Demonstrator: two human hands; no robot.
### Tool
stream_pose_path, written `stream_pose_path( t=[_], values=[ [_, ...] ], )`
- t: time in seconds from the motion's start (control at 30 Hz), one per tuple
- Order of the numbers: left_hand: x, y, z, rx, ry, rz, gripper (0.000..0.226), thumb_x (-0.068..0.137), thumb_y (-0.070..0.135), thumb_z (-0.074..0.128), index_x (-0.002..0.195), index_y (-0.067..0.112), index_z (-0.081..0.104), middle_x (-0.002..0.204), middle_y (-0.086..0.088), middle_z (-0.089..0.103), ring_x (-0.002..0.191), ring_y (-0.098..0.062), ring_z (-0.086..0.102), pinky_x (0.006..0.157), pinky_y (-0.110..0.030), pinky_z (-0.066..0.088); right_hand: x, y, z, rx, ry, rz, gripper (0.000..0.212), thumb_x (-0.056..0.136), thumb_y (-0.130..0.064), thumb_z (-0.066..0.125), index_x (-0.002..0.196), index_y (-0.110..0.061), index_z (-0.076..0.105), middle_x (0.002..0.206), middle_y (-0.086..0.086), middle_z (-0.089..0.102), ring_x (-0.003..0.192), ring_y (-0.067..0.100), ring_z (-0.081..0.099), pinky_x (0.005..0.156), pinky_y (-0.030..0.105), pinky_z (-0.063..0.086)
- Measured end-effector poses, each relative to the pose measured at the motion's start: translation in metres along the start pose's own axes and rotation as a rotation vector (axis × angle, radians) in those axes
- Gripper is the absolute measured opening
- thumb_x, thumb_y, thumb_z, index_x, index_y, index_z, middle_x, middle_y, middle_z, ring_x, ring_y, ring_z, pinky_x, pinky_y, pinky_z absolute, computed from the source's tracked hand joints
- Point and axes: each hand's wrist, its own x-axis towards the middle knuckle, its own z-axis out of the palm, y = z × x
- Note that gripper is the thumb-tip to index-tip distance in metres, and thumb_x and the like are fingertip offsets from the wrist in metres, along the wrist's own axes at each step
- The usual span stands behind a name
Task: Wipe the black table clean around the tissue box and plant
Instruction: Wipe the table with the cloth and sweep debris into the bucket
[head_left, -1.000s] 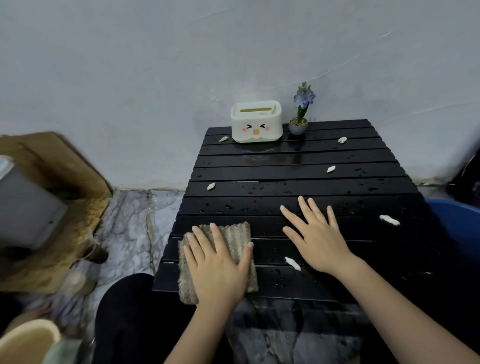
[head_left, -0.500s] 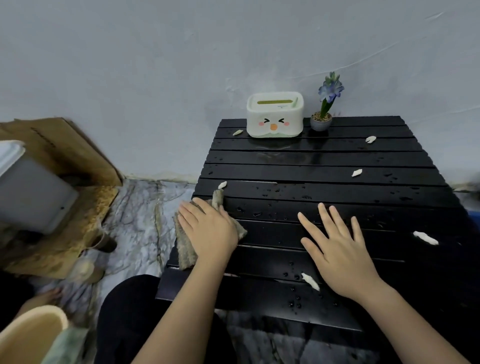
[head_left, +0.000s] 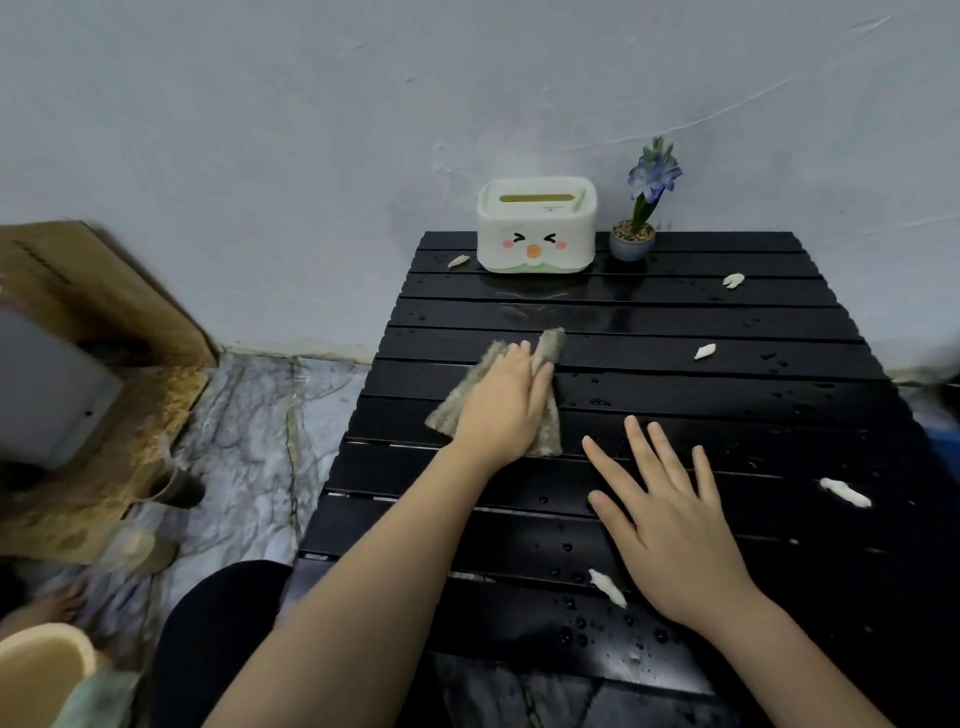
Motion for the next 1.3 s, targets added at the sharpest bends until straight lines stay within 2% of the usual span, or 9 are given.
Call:
stream_pose_path(
  t=[0.13, 0.23, 0.37, 0.47, 0.57, 0.73, 0.97, 1.17, 1.3],
  values=[
    [0.006, 0.016, -0.015, -0.688, 0.21, -0.292, 0.043, 0.105, 0.036, 0.043, 0.073, 0.014, 0.061, 0.065, 0.002, 0.065, 0.057, -0.005, 0.063, 0.053, -0.022, 0.05, -0.001, 0.0, -0.001, 0.029, 0.006, -0.005, 0.058, 0.097, -0.061, 0.002, 0.153, -0.048, 0.005, 0.166, -0.001, -0.004, 0.152, 0.016, -0.014, 0.122, 0.049, -0.004],
    [0.017, -0.005, -0.05, -0.799, 0.453, -0.515, 0.044, 0.102, 0.042, 0.046, 0.07, 0.018, 0.063, 0.063, 0.005, 0.065, 0.053, -0.002, 0.061, 0.047, -0.011, 0.045, -0.001, 0.0, -0.002, 0.028, 0.002, -0.007, 0.056, 0.099, -0.06, 0.005, 0.154, -0.047, 0.006, 0.166, -0.001, -0.002, 0.152, 0.017, -0.013, 0.122, 0.049, -0.005],
    [0.017, -0.042, -0.089, -0.522, 0.633, -0.284, 0.041, 0.101, 0.045, 0.041, 0.069, 0.024, 0.054, 0.064, 0.013, 0.058, 0.059, 0.002, 0.057, 0.055, -0.02, 0.042, -0.002, -0.001, -0.001, 0.043, 0.005, -0.004, 0.055, 0.1, -0.059, 0.008, 0.154, -0.046, 0.008, 0.166, 0.0, -0.001, 0.152, 0.017, -0.013, 0.122, 0.05, -0.004],
    [0.019, -0.071, -0.081, -0.039, 0.347, -0.302, 0.042, 0.101, 0.053, 0.033, 0.109, 0.021, 0.061, 0.111, -0.004, 0.067, 0.115, -0.028, 0.059, 0.086, -0.036, 0.041, -0.002, 0.001, -0.001, 0.044, 0.007, -0.006, 0.055, 0.1, -0.058, 0.009, 0.154, -0.046, 0.009, 0.166, 0.0, 0.0, 0.152, 0.018, -0.012, 0.122, 0.051, -0.002],
    [0.024, -0.088, -0.055, 0.398, 0.048, -0.364, 0.067, 0.102, 0.057, 0.022, 0.158, 0.02, 0.019, 0.164, -0.019, 0.017, 0.152, -0.036, 0.011, 0.123, -0.048, 0.013, 0.004, 0.002, 0.001, 0.041, 0.003, 0.005, 0.056, 0.101, -0.059, 0.008, 0.154, -0.045, 0.006, 0.166, 0.0, 0.0, 0.152, 0.018, -0.013, 0.122, 0.051, -0.001],
    [0.042, -0.086, -0.044, 0.491, 0.117, -0.408, 0.066, 0.105, 0.045, 0.02, 0.156, 0.003, 0.019, 0.162, -0.025, 0.019, 0.151, -0.038, 0.015, 0.123, -0.048, 0.012, -0.003, -0.001, 0.001, 0.023, -0.004, 0.001, 0.056, 0.101, -0.06, 0.007, 0.154, -0.046, 0.004, 0.166, 0.0, -0.002, 0.152, 0.017, -0.013, 0.122, 0.052, 0.0],
    [0.095, -0.053, -0.022, 0.473, 0.063, -0.078, 0.038, 0.104, 0.033, 0.035, 0.124, 0.004, 0.05, 0.125, -0.015, 0.051, 0.118, -0.033, 0.046, 0.111, -0.042, 0.029, 0.002, -0.001, -0.002, 0.023, -0.028, 0.01, 0.056, 0.1, -0.059, 0.009, 0.154, -0.047, 0.006, 0.166, 0.001, -0.001, 0.153, 0.019, -0.009, 0.122, 0.054, 0.004],
    [0.099, 0.036, 0.039, 0.177, -0.202, 0.191, 0.054, 0.106, 0.031, 0.041, 0.151, 0.003, 0.034, 0.16, -0.019, 0.029, 0.15, -0.03, 0.023, 0.121, -0.033, 0.007, 0.001, -0.002, -0.006, -0.001, -0.033, 0.008, 0.057, 0.098, -0.059, 0.004, 0.154, -0.046, 0.004, 0.166, 0.0, -0.006, 0.152, 0.019, -0.015, 0.122, 0.053, 0.003],
    [0.095, 0.057, 0.035, -0.193, -0.262, 0.117, 0.045, 0.104, 0.025, 0.048, 0.147, 0.01, 0.045, 0.149, -0.016, 0.05, 0.14, -0.027, 0.044, 0.115, -0.032, 0.029, 0.002, -0.004, -0.008, 0.009, -0.044, 0.016, 0.057, 0.1, -0.056, 0.013, 0.155, -0.041, 0.018, 0.166, 0.003, 0.008, 0.153, 0.022, -0.001, 0.121, 0.055, 0.011]
  ],
)
